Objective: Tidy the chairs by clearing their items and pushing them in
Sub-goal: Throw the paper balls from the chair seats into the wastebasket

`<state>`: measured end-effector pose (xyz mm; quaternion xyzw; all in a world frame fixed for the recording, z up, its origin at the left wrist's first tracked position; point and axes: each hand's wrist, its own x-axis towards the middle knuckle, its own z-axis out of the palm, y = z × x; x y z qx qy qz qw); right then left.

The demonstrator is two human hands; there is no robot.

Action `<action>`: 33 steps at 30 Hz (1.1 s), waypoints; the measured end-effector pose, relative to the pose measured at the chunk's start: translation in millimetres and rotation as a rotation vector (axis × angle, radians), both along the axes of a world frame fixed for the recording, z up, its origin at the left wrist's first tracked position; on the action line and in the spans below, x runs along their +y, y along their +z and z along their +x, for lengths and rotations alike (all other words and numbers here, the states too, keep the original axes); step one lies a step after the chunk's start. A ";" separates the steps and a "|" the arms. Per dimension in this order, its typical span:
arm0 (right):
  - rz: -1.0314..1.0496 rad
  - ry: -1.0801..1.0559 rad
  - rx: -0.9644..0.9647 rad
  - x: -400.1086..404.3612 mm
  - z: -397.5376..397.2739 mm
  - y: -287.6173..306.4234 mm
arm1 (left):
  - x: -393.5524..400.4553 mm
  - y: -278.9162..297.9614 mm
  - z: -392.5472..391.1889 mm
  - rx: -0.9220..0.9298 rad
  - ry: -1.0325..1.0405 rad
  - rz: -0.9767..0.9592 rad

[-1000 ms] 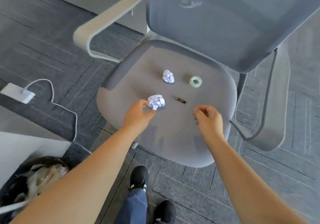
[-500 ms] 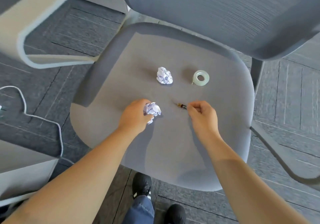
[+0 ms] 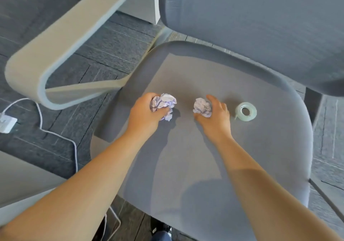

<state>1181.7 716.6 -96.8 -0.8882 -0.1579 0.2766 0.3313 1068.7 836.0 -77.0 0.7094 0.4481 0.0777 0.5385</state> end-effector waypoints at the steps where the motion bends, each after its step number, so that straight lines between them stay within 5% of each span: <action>1: -0.021 0.015 -0.023 4.0 0.5 -4.9 | 1.3 -0.9 -2.1 -0.016 0.007 0.009; 8: 0.066 -0.027 -0.041 11.6 -1.0 8.9 | 2.8 7.0 -13.6 -0.066 0.058 0.005; 19: 0.321 0.185 0.050 12.9 -48.3 151.3 | -31.8 120.3 -85.9 -0.142 0.215 0.101; 33: 0.376 0.823 0.299 3.0 -292.2 213.5 | -156.4 189.4 -361.3 -0.035 0.981 0.111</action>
